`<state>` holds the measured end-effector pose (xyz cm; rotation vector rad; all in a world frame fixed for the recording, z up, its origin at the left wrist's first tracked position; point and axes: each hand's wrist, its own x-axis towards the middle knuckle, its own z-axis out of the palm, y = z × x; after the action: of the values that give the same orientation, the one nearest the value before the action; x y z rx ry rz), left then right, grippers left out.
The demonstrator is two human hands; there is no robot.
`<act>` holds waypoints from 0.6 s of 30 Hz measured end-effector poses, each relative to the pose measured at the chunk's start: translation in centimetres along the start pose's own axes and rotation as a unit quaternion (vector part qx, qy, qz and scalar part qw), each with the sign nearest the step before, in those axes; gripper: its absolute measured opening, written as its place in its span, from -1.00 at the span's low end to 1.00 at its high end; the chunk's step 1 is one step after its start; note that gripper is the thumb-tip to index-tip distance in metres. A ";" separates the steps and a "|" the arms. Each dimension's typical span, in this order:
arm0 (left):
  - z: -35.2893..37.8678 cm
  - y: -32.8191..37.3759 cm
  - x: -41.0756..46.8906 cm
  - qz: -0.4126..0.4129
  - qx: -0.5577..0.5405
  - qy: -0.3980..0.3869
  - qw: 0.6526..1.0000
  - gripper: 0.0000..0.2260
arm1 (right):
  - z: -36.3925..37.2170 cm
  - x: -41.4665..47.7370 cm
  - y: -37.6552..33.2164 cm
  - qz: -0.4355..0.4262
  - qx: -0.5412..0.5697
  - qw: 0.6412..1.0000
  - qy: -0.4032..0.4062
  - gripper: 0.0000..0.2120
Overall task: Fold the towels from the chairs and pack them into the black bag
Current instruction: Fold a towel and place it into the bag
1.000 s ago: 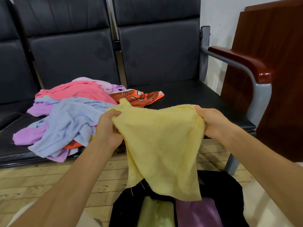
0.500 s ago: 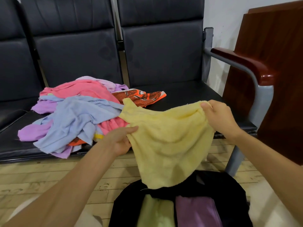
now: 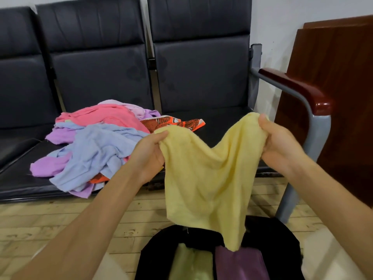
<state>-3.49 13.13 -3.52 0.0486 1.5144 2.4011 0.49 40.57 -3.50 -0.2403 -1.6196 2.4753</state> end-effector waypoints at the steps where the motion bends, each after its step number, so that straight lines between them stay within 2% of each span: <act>1: 0.4 0.5 -0.4 0.006 -0.015 -0.010 1.000 -0.70 | 0.2 -0.4 -0.5 -0.020 -0.001 0.999 -0.035 -0.62; 3: 1.3 1.8 -1.0 0.021 -0.037 -0.029 0.999 -0.72 | 0.6 -0.9 -1.6 -0.045 0.008 0.995 -0.094 -0.59; 5: 2.4 3.6 -1.6 0.054 -0.017 -0.038 0.998 -0.71 | 1.5 -1.3 -2.8 -0.054 0.018 0.992 -0.113 -0.58; 8: 4.4 7.4 -2.5 0.118 0.044 -0.043 0.991 -0.73 | 3.1 -1.7 -5.6 -0.061 0.029 0.994 -0.081 -0.62; 12: 5.9 12.0 -4.1 0.178 0.058 -0.017 0.982 -0.68 | 5.0 -2.3 -10.1 -0.089 0.051 0.994 -0.040 -0.63; 16: 5.4 15.4 -5.6 0.215 0.103 0.051 0.970 -0.68 | 5.7 -3.2 -13.7 -0.149 -0.047 0.988 -0.016 -0.64; 18: 4.9 16.6 -6.3 0.221 0.122 0.082 0.964 -0.71 | 5.6 -3.6 -14.9 -0.206 -0.135 0.969 0.023 -0.77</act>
<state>-0.47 9.15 14.23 0.2765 2.0581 2.5799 3.54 40.60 12.53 0.0075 -1.7726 1.9315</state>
